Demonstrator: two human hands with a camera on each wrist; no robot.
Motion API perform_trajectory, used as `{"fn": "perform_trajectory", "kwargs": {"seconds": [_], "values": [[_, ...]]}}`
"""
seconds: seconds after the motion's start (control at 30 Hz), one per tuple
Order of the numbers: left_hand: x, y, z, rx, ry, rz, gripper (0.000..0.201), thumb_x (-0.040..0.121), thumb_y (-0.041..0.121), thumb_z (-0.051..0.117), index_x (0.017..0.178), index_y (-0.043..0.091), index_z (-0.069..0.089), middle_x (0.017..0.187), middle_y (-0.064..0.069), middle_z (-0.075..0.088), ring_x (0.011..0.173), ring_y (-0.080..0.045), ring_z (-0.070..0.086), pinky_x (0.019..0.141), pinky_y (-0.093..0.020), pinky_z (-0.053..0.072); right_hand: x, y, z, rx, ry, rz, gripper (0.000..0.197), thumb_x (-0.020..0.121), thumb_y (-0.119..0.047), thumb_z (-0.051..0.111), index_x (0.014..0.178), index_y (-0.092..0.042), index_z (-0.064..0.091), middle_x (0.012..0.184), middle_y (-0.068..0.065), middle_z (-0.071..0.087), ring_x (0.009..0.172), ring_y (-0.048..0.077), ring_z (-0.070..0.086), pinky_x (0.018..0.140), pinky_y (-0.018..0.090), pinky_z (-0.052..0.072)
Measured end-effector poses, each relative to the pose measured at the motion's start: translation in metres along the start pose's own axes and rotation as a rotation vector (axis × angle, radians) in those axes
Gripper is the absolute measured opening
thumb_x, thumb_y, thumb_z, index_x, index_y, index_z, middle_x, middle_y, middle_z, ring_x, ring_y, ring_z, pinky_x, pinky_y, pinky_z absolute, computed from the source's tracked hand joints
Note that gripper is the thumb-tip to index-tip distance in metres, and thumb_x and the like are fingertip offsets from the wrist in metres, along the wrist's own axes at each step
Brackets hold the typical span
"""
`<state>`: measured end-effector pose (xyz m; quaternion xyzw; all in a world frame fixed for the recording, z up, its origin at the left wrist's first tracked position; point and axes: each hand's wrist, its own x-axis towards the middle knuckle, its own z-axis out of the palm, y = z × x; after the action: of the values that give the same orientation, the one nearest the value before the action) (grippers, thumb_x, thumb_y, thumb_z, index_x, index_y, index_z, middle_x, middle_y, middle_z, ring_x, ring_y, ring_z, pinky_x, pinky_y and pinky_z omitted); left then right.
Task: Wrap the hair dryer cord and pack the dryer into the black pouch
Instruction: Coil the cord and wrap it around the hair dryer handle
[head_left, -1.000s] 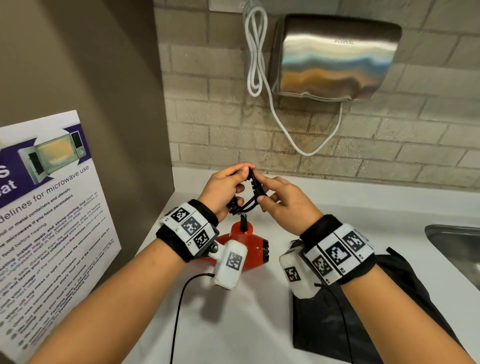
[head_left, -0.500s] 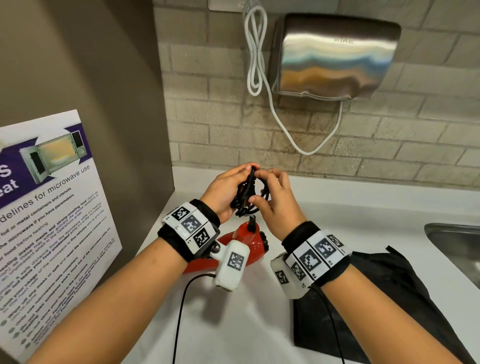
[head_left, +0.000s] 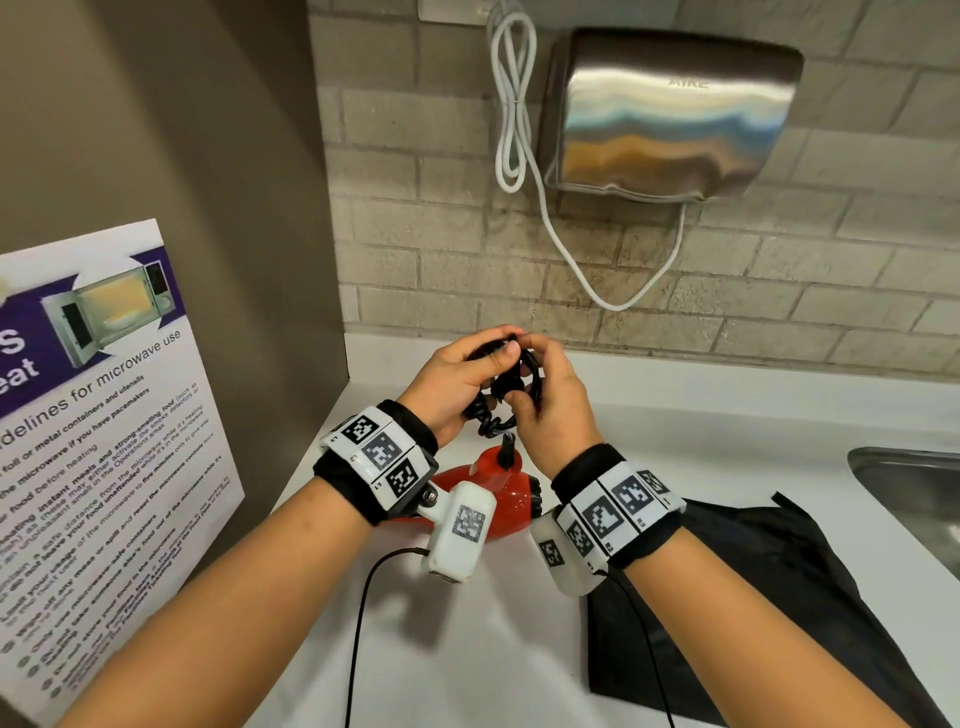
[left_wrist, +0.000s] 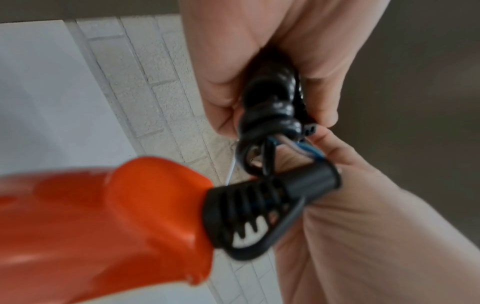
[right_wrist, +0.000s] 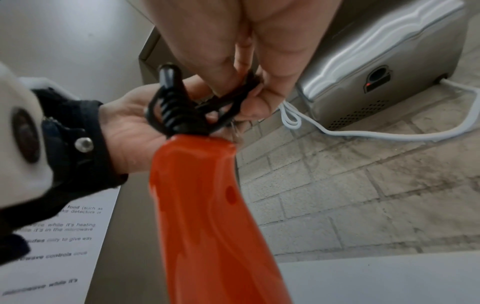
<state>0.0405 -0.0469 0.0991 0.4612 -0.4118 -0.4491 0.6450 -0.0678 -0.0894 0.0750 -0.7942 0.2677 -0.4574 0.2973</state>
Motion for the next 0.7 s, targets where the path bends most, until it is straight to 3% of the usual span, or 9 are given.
{"fn": "perform_trajectory", "kwargs": {"seconds": [0.07, 0.13, 0.2, 0.23, 0.3, 0.4, 0.5, 0.6, 0.7], "values": [[0.000, 0.000, -0.002, 0.029, -0.014, 0.014, 0.018, 0.088, 0.010, 0.055, 0.097, 0.024, 0.063, 0.085, 0.002, 0.062, 0.072, -0.007, 0.060, 0.063, -0.023, 0.045, 0.000, 0.003, -0.001, 0.027, 0.006, -0.001, 0.046, 0.078, 0.006, 0.052, 0.119, -0.014, 0.045, 0.113, 0.006, 0.055, 0.100, 0.021, 0.058, 0.089, 0.032, 0.049], [0.001, 0.001, -0.005, 0.050, -0.012, 0.031, 0.021, 0.088, 0.006, 0.055, 0.099, 0.021, 0.062, 0.085, 0.002, 0.059, 0.065, -0.003, 0.056, 0.061, -0.021, 0.045, 0.000, 0.005, -0.004, 0.030, 0.004, 0.021, 0.040, 0.081, -0.002, 0.057, 0.117, -0.017, 0.045, 0.105, 0.002, 0.055, 0.077, 0.023, 0.061, 0.069, 0.025, 0.051], [0.001, 0.001, -0.008, 0.031, -0.005, 0.044, 0.023, 0.087, 0.001, 0.054, 0.102, 0.017, 0.061, 0.081, 0.001, 0.055, 0.053, 0.000, 0.051, 0.051, -0.016, 0.042, 0.000, 0.007, -0.007, 0.023, -0.004, 0.065, 0.038, 0.083, -0.010, 0.060, 0.118, -0.018, 0.045, 0.102, 0.000, 0.056, 0.058, 0.018, 0.059, 0.055, 0.014, 0.047], [0.001, 0.001, -0.008, 0.017, -0.007, 0.045, 0.024, 0.087, -0.001, 0.053, 0.101, 0.016, 0.061, 0.080, 0.001, 0.053, 0.048, 0.000, 0.048, 0.047, -0.014, 0.040, -0.001, 0.007, -0.008, 0.017, -0.015, 0.088, 0.039, 0.085, -0.013, 0.059, 0.120, -0.018, 0.045, 0.103, -0.002, 0.057, 0.057, 0.013, 0.059, 0.055, 0.013, 0.047], [0.002, 0.001, -0.008, 0.004, -0.013, 0.044, 0.024, 0.086, -0.004, 0.052, 0.097, 0.015, 0.061, 0.079, -0.001, 0.052, 0.044, 0.000, 0.044, 0.043, -0.013, 0.037, -0.001, 0.007, -0.009, 0.028, -0.081, 0.139, 0.038, 0.089, -0.015, 0.054, 0.125, -0.017, 0.045, 0.107, -0.002, 0.057, 0.067, 0.014, 0.062, 0.065, 0.022, 0.053], [0.001, 0.001, -0.006, -0.008, -0.011, 0.045, 0.025, 0.085, -0.008, 0.053, 0.092, 0.014, 0.062, 0.078, -0.003, 0.050, 0.042, -0.001, 0.045, 0.041, -0.012, 0.036, -0.001, 0.008, -0.010, 0.195, -0.278, 0.223, 0.043, 0.087, 0.003, 0.046, 0.121, -0.024, 0.044, 0.101, -0.005, 0.058, 0.085, 0.021, 0.058, 0.074, 0.036, 0.050], [0.001, 0.002, -0.008, 0.023, 0.012, 0.041, 0.025, 0.082, -0.008, 0.056, 0.089, 0.016, 0.063, 0.078, -0.001, 0.052, 0.045, -0.001, 0.048, 0.041, -0.012, 0.036, 0.000, 0.012, -0.013, 0.144, -0.373, 0.208, 0.045, 0.084, 0.010, 0.044, 0.114, -0.023, 0.045, 0.100, -0.003, 0.056, 0.086, 0.020, 0.057, 0.071, 0.033, 0.051], [0.000, 0.001, -0.009, 0.018, 0.025, 0.028, 0.022, 0.082, -0.005, 0.058, 0.085, 0.016, 0.064, 0.064, 0.006, 0.051, 0.040, -0.001, 0.036, 0.039, -0.013, 0.030, 0.003, 0.018, -0.019, 0.039, -0.353, 0.156, 0.028, 0.088, 0.004, 0.047, 0.111, -0.012, 0.053, 0.093, -0.001, 0.055, 0.079, 0.018, 0.057, 0.072, 0.032, 0.051], [0.000, 0.001, -0.008, -0.004, 0.049, 0.016, 0.014, 0.083, 0.003, 0.060, 0.081, 0.016, 0.064, 0.057, 0.008, 0.048, 0.039, -0.002, 0.030, 0.039, -0.014, 0.027, 0.008, 0.021, -0.025, 0.005, -0.327, 0.131, 0.029, 0.088, 0.005, 0.047, 0.112, -0.007, 0.055, 0.093, -0.002, 0.054, 0.074, 0.016, 0.053, 0.072, 0.028, 0.046]]}}
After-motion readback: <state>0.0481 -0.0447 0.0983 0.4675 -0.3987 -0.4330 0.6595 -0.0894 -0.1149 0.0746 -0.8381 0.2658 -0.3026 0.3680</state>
